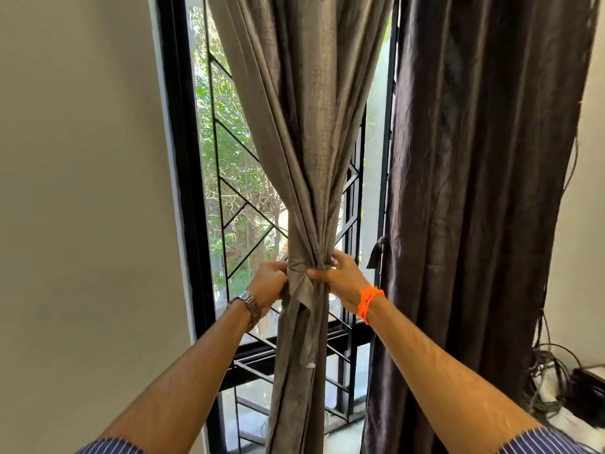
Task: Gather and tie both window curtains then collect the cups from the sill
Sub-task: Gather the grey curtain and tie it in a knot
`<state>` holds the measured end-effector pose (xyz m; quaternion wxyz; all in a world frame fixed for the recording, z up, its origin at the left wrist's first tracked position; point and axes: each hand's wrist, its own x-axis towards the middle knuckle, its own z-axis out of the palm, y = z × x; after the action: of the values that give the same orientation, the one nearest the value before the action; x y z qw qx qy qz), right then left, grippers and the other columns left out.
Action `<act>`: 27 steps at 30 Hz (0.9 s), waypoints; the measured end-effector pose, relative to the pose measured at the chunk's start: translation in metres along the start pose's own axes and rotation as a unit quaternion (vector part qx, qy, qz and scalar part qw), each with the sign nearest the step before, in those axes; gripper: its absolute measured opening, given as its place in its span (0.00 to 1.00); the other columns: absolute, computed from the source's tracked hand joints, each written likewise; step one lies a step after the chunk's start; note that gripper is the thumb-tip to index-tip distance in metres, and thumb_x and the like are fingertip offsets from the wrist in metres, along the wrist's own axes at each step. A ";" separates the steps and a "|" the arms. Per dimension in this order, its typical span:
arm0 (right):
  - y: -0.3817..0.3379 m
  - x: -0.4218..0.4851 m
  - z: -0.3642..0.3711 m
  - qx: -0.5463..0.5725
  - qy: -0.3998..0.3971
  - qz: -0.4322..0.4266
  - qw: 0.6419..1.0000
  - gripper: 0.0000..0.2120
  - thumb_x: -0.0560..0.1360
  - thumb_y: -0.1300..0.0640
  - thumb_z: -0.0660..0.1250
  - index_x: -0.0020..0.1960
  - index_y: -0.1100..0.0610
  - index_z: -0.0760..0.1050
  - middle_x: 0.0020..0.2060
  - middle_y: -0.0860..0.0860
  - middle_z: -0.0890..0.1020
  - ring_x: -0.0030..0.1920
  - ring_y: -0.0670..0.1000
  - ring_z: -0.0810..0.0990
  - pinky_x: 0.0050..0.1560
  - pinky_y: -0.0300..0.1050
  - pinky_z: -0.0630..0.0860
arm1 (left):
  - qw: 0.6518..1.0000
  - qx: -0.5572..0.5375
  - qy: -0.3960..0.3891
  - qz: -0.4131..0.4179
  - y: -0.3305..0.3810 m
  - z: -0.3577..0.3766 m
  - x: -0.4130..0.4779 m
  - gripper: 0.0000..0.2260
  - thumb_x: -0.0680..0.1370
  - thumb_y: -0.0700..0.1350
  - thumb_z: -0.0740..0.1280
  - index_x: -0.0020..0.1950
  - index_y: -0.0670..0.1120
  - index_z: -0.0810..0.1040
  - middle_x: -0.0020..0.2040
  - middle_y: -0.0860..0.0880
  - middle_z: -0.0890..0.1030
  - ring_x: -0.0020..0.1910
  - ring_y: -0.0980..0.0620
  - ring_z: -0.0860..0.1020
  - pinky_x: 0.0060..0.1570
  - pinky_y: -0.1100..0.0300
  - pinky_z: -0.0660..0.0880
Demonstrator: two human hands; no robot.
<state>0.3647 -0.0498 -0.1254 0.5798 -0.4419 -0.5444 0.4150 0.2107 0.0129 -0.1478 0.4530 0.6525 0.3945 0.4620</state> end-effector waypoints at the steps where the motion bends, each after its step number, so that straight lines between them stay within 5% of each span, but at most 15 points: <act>1: 0.000 0.001 -0.001 -0.052 0.044 -0.017 0.997 0.23 0.69 0.70 0.73 0.62 0.63 0.73 0.54 0.58 0.80 0.56 0.59 0.80 0.57 0.57 0.79 | 0.998 -0.052 -0.019 -0.026 0.001 0.002 -0.002 0.20 0.72 0.26 0.53 0.40 0.40 0.84 0.42 0.37 0.81 0.40 0.42 0.77 0.43 0.50 0.76; 6: -0.003 0.005 -0.008 -0.247 0.106 0.038 0.962 0.28 0.62 0.47 0.80 0.55 0.57 0.73 0.55 0.55 0.77 0.54 0.57 0.79 0.51 0.58 0.80 | 0.965 -0.225 -0.044 -0.127 0.001 0.003 -0.006 0.11 0.73 0.33 0.55 0.40 0.37 0.77 0.39 0.41 0.78 0.38 0.44 0.77 0.43 0.51 0.78; 9: -0.003 -0.001 -0.008 -0.236 0.113 0.044 0.964 0.20 0.61 0.45 0.80 0.38 0.56 0.74 0.45 0.56 0.83 0.47 0.56 0.83 0.47 0.56 0.82 | 0.945 -0.293 -0.051 -0.139 -0.001 0.008 -0.006 0.12 0.72 0.39 0.54 0.49 0.37 0.73 0.43 0.40 0.75 0.41 0.42 0.74 0.55 0.47 0.73; 13: 0.001 -0.004 -0.006 -0.251 0.170 -0.008 0.953 0.21 0.60 0.47 0.81 0.38 0.60 0.77 0.40 0.58 0.84 0.40 0.54 0.82 0.45 0.54 0.81 | 0.939 -0.316 -0.054 -0.126 0.006 0.019 -0.004 0.16 0.72 0.39 0.52 0.59 0.41 0.65 0.57 0.40 0.68 0.53 0.42 0.67 0.63 0.43 0.66; 16: 0.003 -0.005 -0.006 -0.243 0.189 -0.011 0.952 0.17 0.59 0.48 0.81 0.30 0.57 0.77 0.32 0.54 0.83 0.32 0.48 0.79 0.38 0.47 0.82 | 0.955 -0.272 -0.041 -0.107 0.008 0.022 -0.004 0.15 0.72 0.38 0.52 0.56 0.40 0.69 0.54 0.40 0.70 0.50 0.42 0.68 0.56 0.45 0.67; 19: 0.005 -0.007 -0.008 -0.240 0.227 -0.027 0.944 0.17 0.58 0.48 0.82 0.28 0.56 0.77 0.30 0.51 0.83 0.33 0.48 0.82 0.37 0.43 0.82 | 0.984 -0.147 -0.009 -0.101 0.011 0.026 -0.011 0.10 0.76 0.42 0.53 0.42 0.43 0.73 0.42 0.43 0.75 0.39 0.46 0.73 0.44 0.53 0.70; 24: 0.006 -0.005 -0.008 -0.248 0.255 -0.009 0.934 0.22 0.56 0.45 0.81 0.33 0.62 0.79 0.29 0.53 0.83 0.33 0.52 0.83 0.35 0.48 0.82 | 0.973 0.004 0.221 -0.070 -0.014 0.051 -0.034 0.09 0.79 0.50 0.61 0.43 0.48 0.77 0.44 0.47 0.81 0.42 0.44 0.79 0.44 0.51 0.76; 27: 0.008 -0.005 -0.002 -0.259 0.288 -0.016 0.922 0.21 0.57 0.44 0.80 0.29 0.58 0.75 0.26 0.51 0.80 0.28 0.51 0.79 0.32 0.47 0.80 | 0.974 0.016 0.218 -0.061 -0.028 0.074 -0.053 0.13 0.75 0.61 0.66 0.47 0.52 0.73 0.43 0.51 0.80 0.40 0.49 0.81 0.41 0.51 0.80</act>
<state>0.3660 -0.0521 -0.1345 0.5833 -0.6686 -0.4492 0.1048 0.2649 -0.0458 -0.1997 0.3729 0.5178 0.5301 0.5584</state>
